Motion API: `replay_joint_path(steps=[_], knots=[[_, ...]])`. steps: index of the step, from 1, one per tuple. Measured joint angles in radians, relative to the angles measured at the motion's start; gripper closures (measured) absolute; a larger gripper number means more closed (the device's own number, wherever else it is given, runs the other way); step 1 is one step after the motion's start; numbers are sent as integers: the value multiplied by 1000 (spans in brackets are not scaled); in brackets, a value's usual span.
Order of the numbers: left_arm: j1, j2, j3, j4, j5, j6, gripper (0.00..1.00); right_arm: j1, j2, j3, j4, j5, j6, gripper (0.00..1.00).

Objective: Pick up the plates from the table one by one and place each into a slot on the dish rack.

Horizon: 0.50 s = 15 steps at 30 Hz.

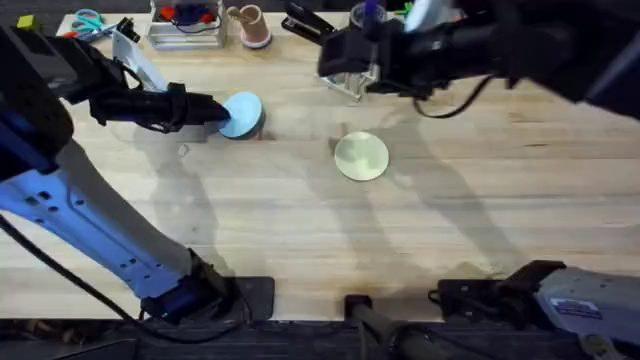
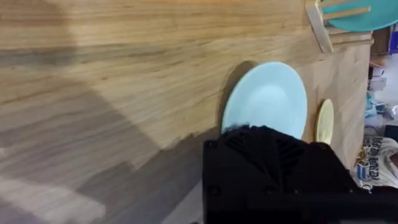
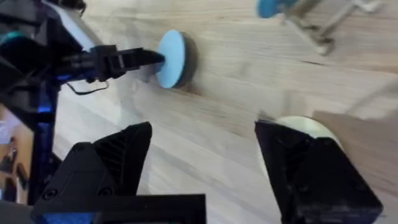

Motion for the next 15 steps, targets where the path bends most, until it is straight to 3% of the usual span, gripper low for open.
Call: replay_joint_path(steps=[15], knots=[[0,0,0,0,0,0,961,136,271,1,332,0,158,7]])
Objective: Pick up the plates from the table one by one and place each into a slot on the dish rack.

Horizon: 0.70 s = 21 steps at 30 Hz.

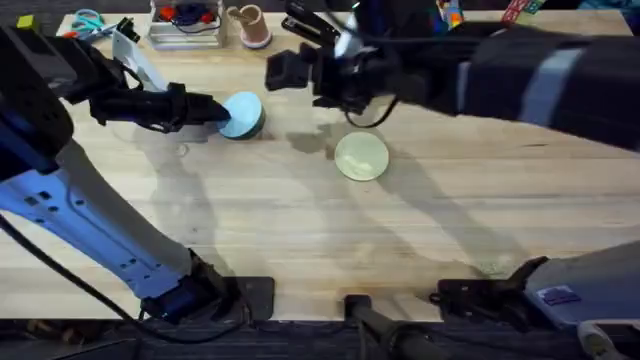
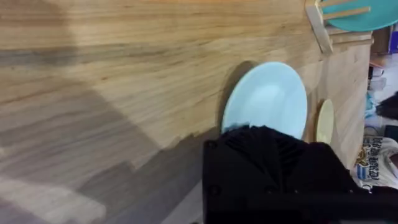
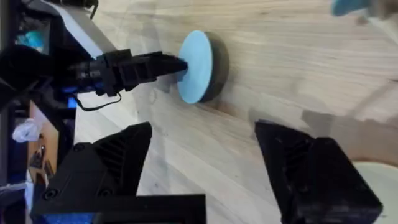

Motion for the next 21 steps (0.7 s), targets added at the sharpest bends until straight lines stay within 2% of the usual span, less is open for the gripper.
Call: replay_joint_path(steps=[8,21], knots=[[0,0,0,0,0,0,959,46,110,0,122,2,63,7],[0,0,0,0,1,0,960,86,220,2,306,36,149,7]])
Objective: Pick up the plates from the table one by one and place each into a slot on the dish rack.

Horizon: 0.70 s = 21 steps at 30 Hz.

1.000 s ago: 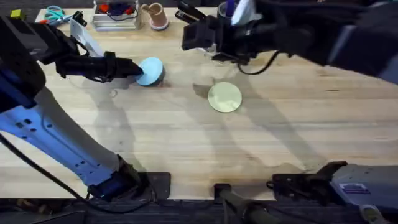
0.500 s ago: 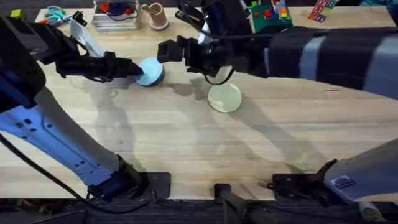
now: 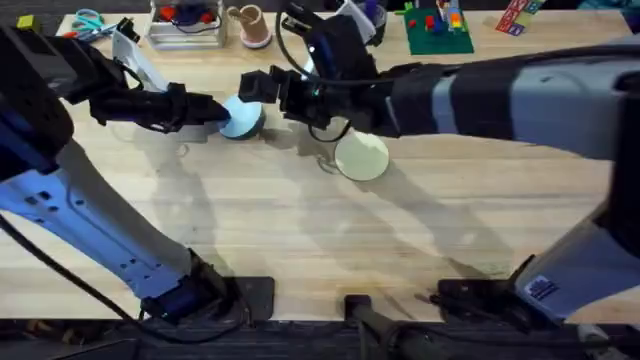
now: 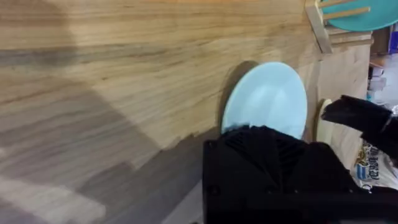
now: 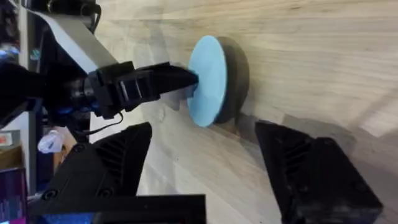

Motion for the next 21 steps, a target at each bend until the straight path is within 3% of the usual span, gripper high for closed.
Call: replay_joint_path(steps=[9,21], knots=[[0,0,0,0,0,0,960,11,72,1,56,13,54,7],[0,0,0,0,0,0,960,72,124,9,146,119,117,7]])
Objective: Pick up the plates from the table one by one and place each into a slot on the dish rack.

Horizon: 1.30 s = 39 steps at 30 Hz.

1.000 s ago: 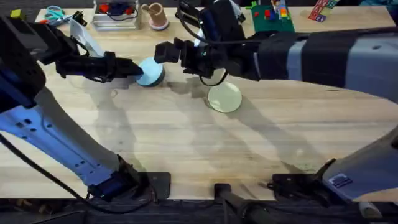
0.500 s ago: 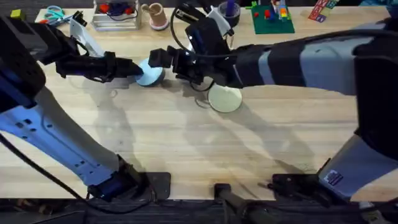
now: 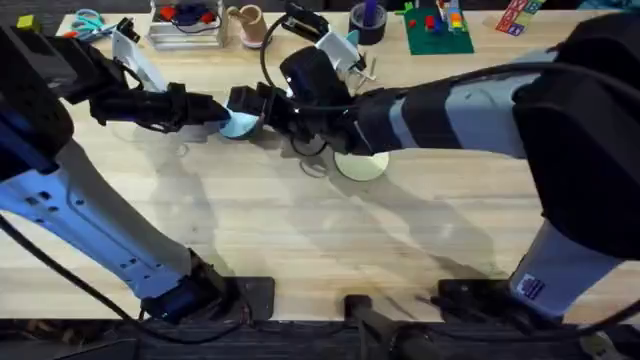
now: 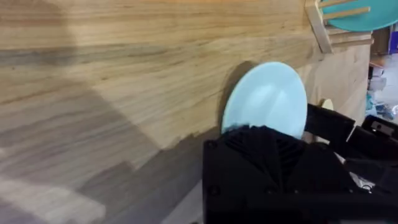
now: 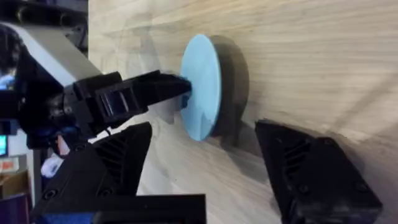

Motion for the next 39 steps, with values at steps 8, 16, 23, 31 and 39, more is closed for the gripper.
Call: replay_joint_path(steps=[8,16,23,31,39], knots=[[0,0,0,0,0,0,960,7,20,30,2,57,34,7],[0,0,0,0,0,0,960,17,118,163,-1,57,39,67],[0,0,0,2,0,0,960,20,133,182,-49,53,55,487],[3,0,0,11,4,0,960,18,134,182,-93,56,82,963],[5,0,0,11,6,-1,960,18,134,182,-91,53,87,971]])
